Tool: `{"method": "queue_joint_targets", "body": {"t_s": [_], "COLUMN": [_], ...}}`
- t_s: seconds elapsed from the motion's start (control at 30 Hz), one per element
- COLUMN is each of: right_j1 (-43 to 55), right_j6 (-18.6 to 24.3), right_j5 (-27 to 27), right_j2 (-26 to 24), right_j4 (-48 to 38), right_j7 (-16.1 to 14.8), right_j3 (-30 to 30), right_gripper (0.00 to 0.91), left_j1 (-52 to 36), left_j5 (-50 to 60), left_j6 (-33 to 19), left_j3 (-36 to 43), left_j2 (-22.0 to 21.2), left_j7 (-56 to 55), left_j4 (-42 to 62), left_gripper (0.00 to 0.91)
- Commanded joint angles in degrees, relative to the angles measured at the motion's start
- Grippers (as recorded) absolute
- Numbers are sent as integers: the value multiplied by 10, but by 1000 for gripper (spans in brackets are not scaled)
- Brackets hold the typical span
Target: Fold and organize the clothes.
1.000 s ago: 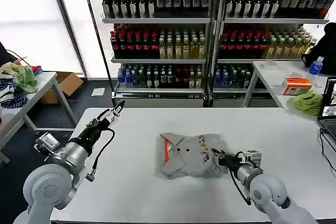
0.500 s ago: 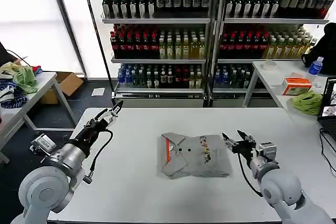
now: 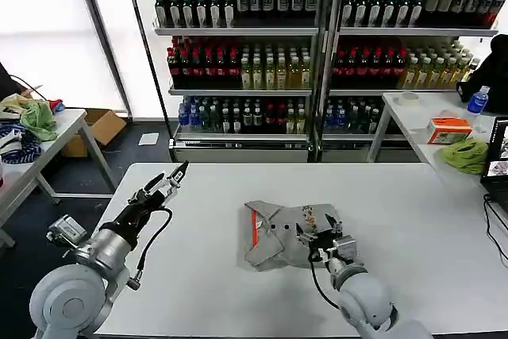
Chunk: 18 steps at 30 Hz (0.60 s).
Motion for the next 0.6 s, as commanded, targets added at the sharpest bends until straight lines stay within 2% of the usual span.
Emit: {"method": "queue_joint_targets", "body": {"t_s": [0.03,0.1,0.2,0.23,0.3,0.33,0.4,0.47,0.6], "right_j1": [4,3,-1,-2,-4,-5,-12,-22,-40], "right_j6": [-34,-35,-36,-35,-34,-32,-8,40,91], "right_j5": [-59,-70,-82,-95,-78,-67,-31,-31,-17], "right_j2": [34,33,25,25,25,26,22,9,-16], "right_j4": [-30,-30,-40,-43,-39,-25,16,65,137], "right_j7": [86,99,96,83,88,79,80,54,19], "right_j3": [-58,-58,-65,-61,-58,-48,-33,-10,41], "right_gripper": [907,907,907,907,907,907,907,907,907], "left_j1": [18,16,14,14,15,16,18,23,42], "left_j5": [11,10,10,9,10,10,10,10,13], "left_j6": [-1,-1,-1,-1,-1,-1,-1,-1,-1], "left_j3": [2,3,5,6,7,6,4,0,-4], "left_j2": [-3,-4,-4,-4,-3,-2,0,1,2], "left_j7": [13,12,12,12,12,12,10,11,12], "left_j4": [-2,-2,-3,-4,-8,-9,-16,-21,-33], "left_gripper": [907,907,907,907,907,907,907,907,907]}}
